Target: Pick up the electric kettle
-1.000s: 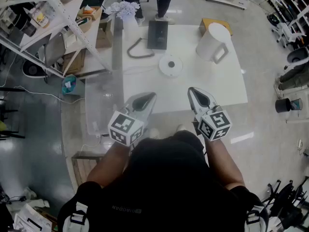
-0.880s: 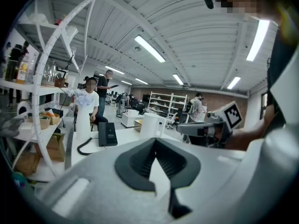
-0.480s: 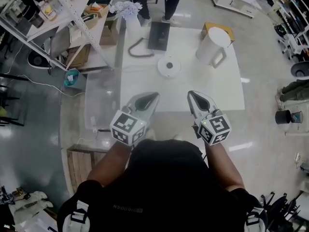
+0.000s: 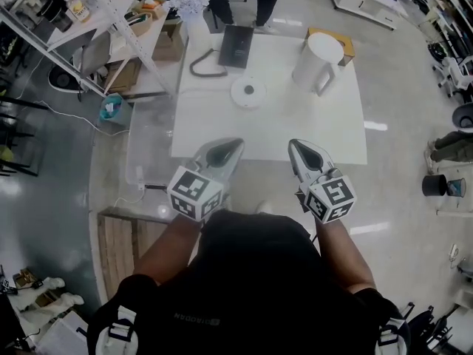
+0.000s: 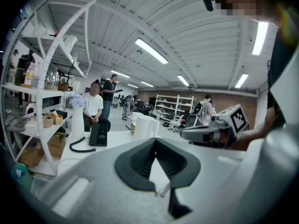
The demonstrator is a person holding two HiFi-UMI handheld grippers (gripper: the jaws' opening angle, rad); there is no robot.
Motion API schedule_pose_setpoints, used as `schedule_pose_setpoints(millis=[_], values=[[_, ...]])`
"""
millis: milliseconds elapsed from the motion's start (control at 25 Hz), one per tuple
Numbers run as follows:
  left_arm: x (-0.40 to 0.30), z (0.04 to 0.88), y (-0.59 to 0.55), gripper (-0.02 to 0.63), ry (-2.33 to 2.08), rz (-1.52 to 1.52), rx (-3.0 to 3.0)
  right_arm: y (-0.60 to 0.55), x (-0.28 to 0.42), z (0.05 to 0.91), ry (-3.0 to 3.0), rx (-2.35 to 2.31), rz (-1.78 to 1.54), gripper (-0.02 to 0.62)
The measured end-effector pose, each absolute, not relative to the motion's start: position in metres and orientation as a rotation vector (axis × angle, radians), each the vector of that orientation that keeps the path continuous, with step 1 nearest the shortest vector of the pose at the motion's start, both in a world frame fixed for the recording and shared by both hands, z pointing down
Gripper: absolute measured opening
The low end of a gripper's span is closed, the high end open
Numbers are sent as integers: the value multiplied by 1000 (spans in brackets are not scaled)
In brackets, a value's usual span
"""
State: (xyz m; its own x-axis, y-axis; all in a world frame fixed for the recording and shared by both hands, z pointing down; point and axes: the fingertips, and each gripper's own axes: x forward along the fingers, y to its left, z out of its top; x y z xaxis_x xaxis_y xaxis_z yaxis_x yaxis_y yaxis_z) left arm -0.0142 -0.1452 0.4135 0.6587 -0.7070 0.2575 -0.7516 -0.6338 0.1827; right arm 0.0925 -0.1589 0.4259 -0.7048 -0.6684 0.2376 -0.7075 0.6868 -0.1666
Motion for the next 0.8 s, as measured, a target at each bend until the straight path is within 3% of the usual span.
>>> schedule_pose_setpoints(millis=[360, 800], values=[[17, 407, -123, 3, -1267, 205, 2547, -139, 124, 427, -2778, 1056, 380, 5], [10, 410, -117, 3, -1269, 260, 2558, -132, 114, 427, -2795, 1043, 397, 5]])
